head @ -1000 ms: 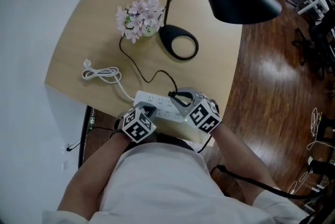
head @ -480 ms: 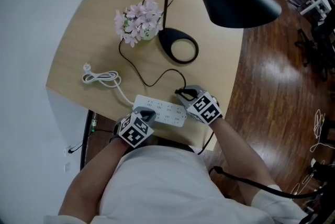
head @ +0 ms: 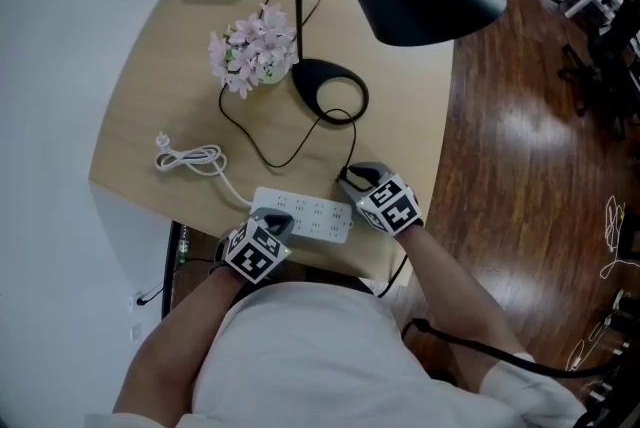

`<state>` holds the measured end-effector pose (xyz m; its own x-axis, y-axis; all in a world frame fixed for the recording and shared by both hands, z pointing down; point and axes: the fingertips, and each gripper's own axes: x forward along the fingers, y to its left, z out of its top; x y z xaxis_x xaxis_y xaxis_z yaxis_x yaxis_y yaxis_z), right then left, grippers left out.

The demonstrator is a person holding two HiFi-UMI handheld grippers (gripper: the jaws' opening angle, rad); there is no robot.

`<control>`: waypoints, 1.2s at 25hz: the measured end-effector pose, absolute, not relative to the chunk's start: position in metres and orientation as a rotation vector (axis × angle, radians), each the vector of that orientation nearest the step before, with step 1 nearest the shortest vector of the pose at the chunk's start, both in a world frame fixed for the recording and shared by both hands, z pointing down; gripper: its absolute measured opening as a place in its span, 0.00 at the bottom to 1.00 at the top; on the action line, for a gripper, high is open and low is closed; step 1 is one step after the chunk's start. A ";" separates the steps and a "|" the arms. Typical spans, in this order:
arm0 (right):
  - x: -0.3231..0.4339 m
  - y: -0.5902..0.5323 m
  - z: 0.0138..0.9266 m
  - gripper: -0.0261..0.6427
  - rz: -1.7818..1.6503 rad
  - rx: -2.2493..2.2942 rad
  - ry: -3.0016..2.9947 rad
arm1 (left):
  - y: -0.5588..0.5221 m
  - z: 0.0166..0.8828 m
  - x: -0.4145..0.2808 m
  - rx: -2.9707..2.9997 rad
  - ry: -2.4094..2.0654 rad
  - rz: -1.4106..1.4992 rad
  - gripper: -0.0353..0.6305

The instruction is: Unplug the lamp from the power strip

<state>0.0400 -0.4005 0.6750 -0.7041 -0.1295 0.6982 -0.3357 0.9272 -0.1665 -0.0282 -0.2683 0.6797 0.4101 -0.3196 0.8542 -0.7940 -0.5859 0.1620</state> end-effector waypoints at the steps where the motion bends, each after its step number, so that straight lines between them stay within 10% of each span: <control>1: 0.043 -0.401 0.674 0.22 0.367 0.346 -2.349 | -0.268 0.680 -0.029 2.108 -0.940 1.103 0.06; 30: 0.071 -0.113 0.545 0.24 0.348 0.856 -2.434 | -0.027 0.507 -0.199 2.376 -1.211 0.573 0.06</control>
